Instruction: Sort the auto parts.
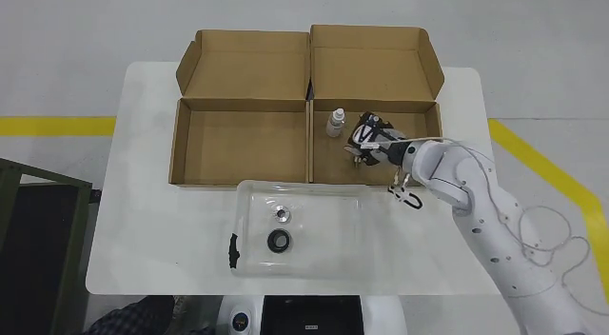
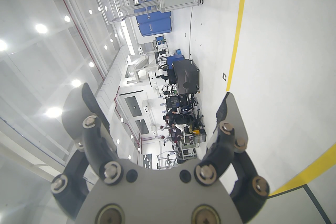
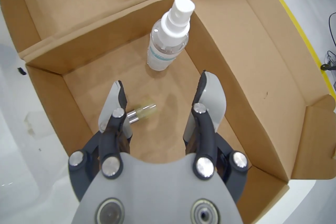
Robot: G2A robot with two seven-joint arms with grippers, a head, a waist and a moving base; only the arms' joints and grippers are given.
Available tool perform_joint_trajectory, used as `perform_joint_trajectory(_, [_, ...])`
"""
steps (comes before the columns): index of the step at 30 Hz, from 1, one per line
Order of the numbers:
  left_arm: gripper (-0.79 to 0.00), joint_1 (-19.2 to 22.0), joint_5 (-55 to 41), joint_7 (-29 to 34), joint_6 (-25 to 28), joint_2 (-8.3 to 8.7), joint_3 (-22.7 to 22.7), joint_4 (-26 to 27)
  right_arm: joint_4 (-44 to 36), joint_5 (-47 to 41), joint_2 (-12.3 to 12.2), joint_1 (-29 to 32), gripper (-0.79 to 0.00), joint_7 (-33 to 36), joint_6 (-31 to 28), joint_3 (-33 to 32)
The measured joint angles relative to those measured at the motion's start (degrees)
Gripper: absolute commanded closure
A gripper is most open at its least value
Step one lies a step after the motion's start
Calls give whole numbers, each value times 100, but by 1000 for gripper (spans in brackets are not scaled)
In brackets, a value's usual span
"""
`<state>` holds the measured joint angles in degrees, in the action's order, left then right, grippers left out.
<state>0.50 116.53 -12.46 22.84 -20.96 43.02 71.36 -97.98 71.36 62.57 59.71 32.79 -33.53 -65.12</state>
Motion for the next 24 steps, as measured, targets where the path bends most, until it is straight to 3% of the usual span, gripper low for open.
perform_joint_trajectory(12, [-785, 0, 0, 0, 0, 0, 0, 0, -1435, 22, -132, 940, -493, -237, -330, -323])
perform_joint_trajectory(24, [-785, 0, 0, 0, 0, 0, 0, 0, -2132, 526, -111, 1442, -499, -586, -409, 361])
